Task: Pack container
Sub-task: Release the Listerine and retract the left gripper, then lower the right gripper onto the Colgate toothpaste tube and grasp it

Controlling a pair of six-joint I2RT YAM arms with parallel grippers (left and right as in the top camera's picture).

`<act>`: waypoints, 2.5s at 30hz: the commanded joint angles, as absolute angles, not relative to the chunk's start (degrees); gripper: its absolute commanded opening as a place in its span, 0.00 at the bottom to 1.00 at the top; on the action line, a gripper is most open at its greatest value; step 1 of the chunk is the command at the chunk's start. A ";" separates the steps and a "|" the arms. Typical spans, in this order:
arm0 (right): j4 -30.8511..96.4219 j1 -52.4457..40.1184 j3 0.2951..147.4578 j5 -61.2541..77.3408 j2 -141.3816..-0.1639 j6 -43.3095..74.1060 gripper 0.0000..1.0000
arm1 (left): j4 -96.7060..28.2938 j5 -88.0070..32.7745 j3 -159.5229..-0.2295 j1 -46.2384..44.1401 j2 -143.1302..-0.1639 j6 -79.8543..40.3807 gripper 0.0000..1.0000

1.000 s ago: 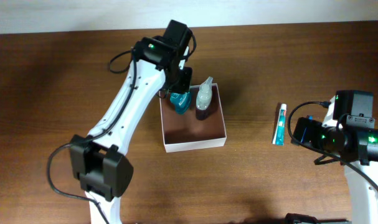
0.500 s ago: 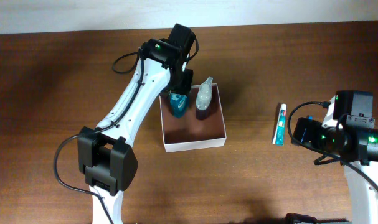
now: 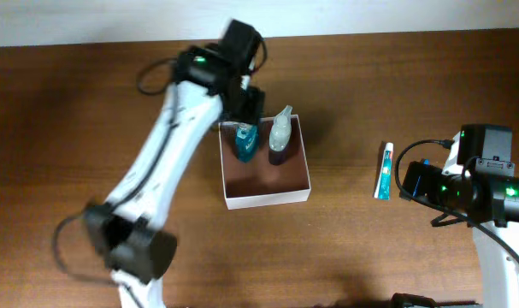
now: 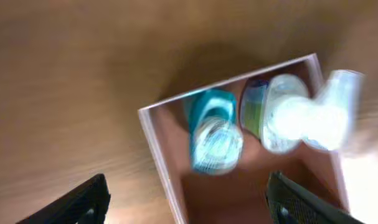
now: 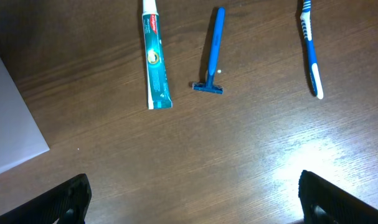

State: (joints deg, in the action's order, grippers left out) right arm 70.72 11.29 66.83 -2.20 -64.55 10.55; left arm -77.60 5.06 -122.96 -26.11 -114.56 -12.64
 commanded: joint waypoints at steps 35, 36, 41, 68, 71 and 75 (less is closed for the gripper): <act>63.33 6.50 83.05 1.13 -111.37 6.46 0.99 | -70.91 5.39 -74.17 -6.44 -79.59 -10.66 0.83; 62.89 6.50 83.05 1.15 -112.44 6.46 0.99 | -70.91 5.39 -74.17 -6.44 -79.59 -10.66 0.83; 60.97 6.57 83.02 2.39 -115.26 6.44 0.99 | -70.46 5.39 -74.17 -6.44 -79.59 -10.66 0.83; 53.84 9.39 76.82 1.89 -118.52 5.98 0.99 | -70.74 5.13 -74.17 -6.44 -79.59 -10.70 0.83; 53.71 9.39 76.40 1.89 -118.52 5.98 0.99 | -70.85 5.15 -74.17 -6.44 -79.59 -10.70 0.83; 54.22 9.39 76.40 1.91 -118.50 6.00 0.92 | -71.16 5.15 -74.17 -6.44 -79.59 -10.70 0.83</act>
